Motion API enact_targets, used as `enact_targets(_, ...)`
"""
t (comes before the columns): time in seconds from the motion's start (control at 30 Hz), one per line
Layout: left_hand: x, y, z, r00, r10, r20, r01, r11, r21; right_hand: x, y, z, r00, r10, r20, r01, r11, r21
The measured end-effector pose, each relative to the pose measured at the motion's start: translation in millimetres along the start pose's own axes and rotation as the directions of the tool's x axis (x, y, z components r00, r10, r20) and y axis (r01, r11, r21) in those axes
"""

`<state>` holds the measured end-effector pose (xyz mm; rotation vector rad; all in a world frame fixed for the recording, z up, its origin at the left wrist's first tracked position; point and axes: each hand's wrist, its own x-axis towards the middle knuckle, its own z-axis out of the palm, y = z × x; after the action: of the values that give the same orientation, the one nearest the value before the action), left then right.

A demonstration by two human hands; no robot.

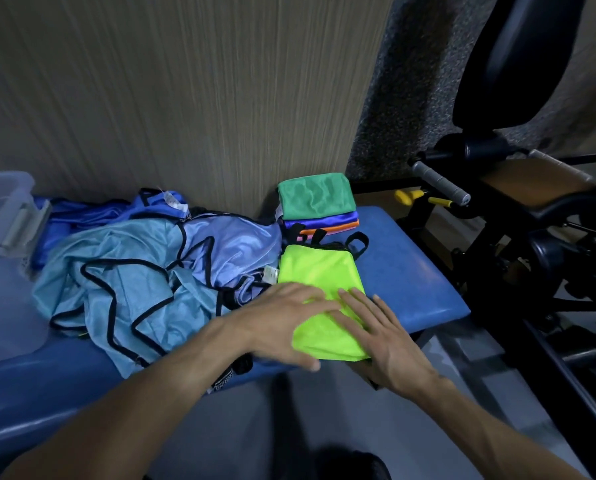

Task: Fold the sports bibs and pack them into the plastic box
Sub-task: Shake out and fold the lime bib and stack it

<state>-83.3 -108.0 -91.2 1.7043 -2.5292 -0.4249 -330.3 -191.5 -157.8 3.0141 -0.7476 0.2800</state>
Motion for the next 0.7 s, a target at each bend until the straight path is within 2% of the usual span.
enact_targets(0.03,-2,-4,7,0.999,-0.012,0.05,0.009,0.998,0.059,-3,4,2,1.0,-0.005,-0.013,0.005,1.0,0.026)
enact_targets(0.13,-10,-22,22,0.999,-0.031,0.035,0.027,0.995,0.097,-7,11,3,0.999,-0.003,-0.039,0.006,0.996,0.085)
enact_targets(0.27,-18,-33,30,1.0,0.019,-0.022,-0.017,0.999,0.051,-5,19,2,0.997,-0.02,-0.077,0.031,0.989,0.143)
enact_targets(0.37,-22,-39,31,0.991,0.035,-0.13,-0.045,0.996,-0.078,-1,23,-2,0.99,0.04,-0.134,0.002,0.955,0.298)
enact_targets(0.43,-24,-41,28,0.988,0.013,-0.154,-0.033,0.991,-0.129,5,24,-4,0.982,0.131,-0.136,-0.058,0.894,0.445)
enact_targets(0.57,-23,-35,24,0.981,-0.028,-0.193,0.015,0.998,-0.068,13,20,-18,0.941,0.335,-0.056,-0.232,0.754,0.615)
enact_targets(0.63,-17,-30,23,0.962,-0.051,-0.268,0.034,0.997,-0.069,18,17,-27,0.93,0.367,-0.03,-0.255,0.7,0.668)
enact_targets(0.7,-10,-22,16,0.916,-0.122,-0.383,0.057,0.983,-0.177,24,14,-38,0.907,0.416,-0.06,-0.231,0.613,0.755)
